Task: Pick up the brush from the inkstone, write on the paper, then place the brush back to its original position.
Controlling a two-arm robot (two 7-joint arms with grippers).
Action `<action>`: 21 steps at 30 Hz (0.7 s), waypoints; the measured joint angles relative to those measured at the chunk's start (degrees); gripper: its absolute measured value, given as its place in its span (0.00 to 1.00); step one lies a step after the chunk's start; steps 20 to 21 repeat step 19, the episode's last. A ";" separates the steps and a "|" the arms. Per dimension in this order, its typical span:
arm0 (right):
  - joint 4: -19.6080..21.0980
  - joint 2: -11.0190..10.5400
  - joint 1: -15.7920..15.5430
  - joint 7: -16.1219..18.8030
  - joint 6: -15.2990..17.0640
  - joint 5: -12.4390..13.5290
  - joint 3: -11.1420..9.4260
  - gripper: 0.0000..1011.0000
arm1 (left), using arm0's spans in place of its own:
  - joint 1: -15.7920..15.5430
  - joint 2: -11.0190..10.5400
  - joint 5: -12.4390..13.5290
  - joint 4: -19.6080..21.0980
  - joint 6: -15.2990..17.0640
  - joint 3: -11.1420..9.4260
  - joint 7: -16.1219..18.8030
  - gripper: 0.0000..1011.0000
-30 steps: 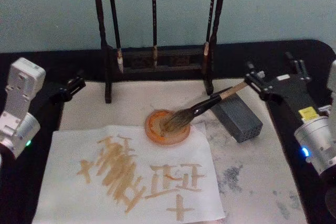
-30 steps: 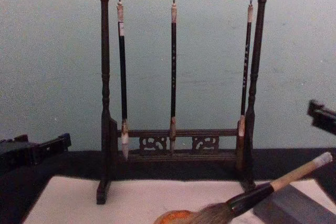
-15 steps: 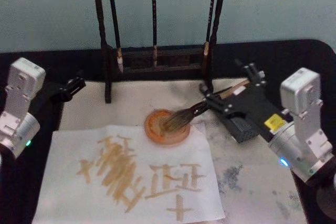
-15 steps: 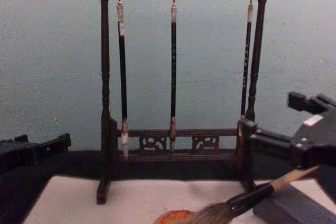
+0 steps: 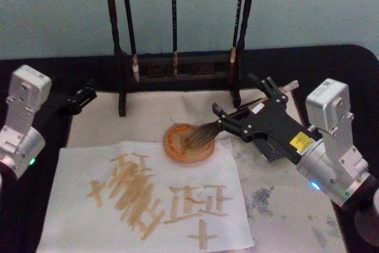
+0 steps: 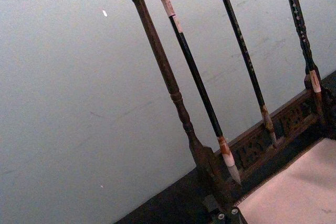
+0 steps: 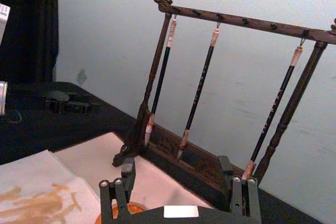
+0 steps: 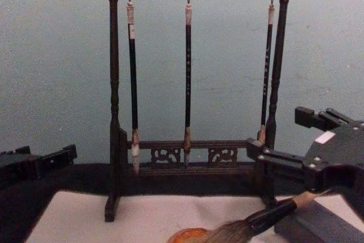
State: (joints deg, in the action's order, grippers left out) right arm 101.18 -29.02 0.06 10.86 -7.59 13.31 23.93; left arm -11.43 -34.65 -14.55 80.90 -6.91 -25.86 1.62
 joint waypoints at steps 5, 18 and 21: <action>0.00 0.03 -0.05 -0.23 -0.03 -0.01 -0.05 0.99 | 0.00 0.00 0.00 0.00 0.00 0.00 0.00 0.99; -0.01 0.07 -0.12 -0.50 -0.10 -0.01 -0.14 0.99 | 0.00 0.00 0.00 0.00 0.00 0.00 0.00 0.99; -0.01 0.07 -0.12 -0.53 -0.11 -0.01 -0.15 0.99 | 0.00 0.00 0.00 0.00 0.00 0.00 0.00 0.99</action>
